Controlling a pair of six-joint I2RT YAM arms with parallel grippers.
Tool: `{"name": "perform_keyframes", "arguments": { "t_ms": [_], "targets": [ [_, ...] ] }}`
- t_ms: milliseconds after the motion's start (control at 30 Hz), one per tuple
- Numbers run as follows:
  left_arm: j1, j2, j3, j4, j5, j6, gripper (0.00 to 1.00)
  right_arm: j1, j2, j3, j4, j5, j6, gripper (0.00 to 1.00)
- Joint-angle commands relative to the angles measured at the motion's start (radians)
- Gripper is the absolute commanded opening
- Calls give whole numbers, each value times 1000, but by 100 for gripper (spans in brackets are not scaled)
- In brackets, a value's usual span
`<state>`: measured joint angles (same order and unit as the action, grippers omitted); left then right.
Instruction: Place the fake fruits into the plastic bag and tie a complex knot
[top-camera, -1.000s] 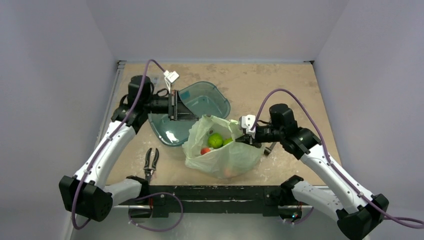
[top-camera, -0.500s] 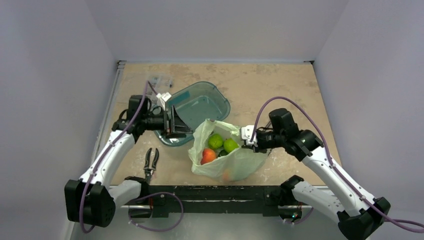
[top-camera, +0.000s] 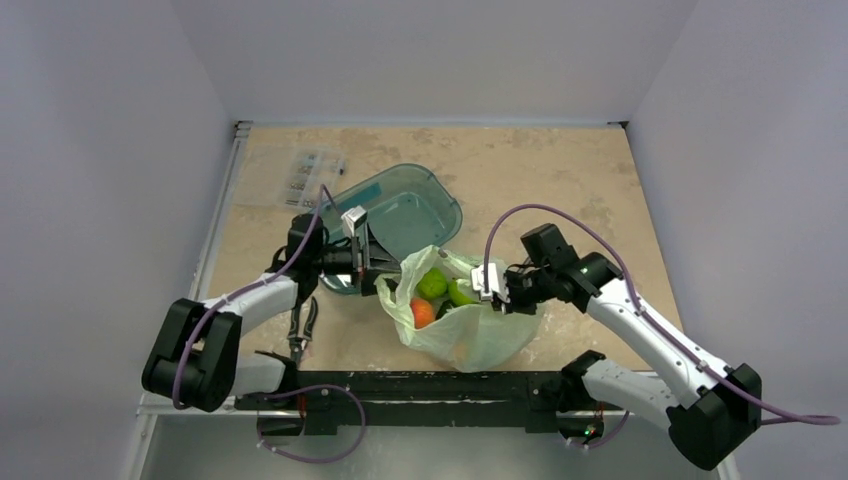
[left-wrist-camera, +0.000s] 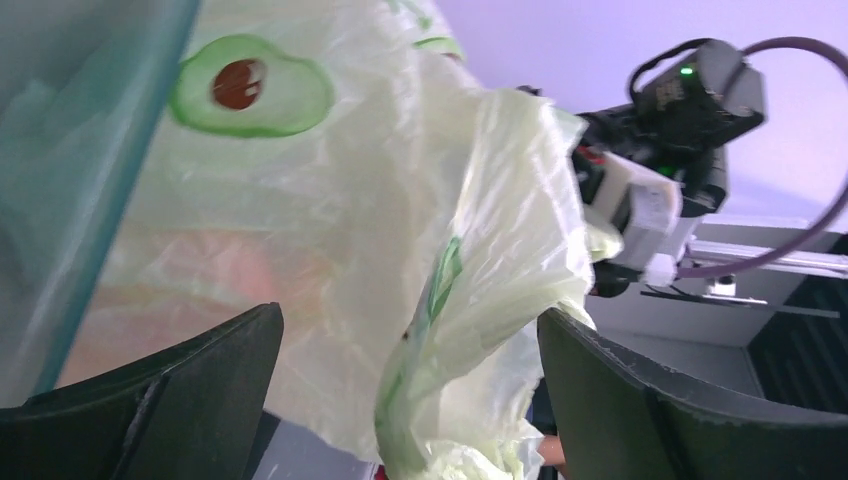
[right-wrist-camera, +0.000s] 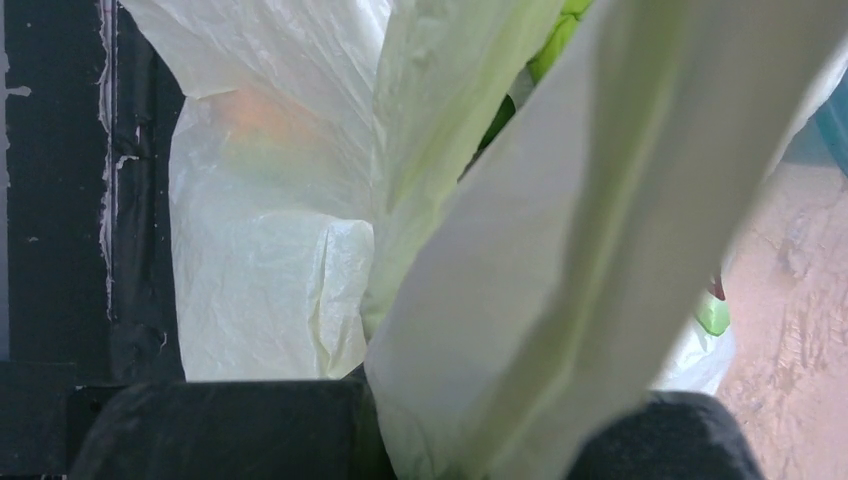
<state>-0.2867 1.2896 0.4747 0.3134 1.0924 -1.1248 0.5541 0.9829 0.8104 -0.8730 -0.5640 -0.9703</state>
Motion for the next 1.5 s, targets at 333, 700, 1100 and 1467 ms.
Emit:
{"name": "perform_keyframes", "arguments": {
  "t_ms": [333,700,1100,1467],
  "targets": [
    [4,-100,145,316,112,-222,37,0,23,39,16,-1,3,0],
    [44,-262,393,-580,144,372,60,-1,0,94,46,-24,111,0],
    [38,-354,326,-787,-41,563,83,0,-45,102,42,-21,142,0],
    [43,-349,393,-588,15,459,8,0,-56,150,39,10,195,0]
  ]
}}
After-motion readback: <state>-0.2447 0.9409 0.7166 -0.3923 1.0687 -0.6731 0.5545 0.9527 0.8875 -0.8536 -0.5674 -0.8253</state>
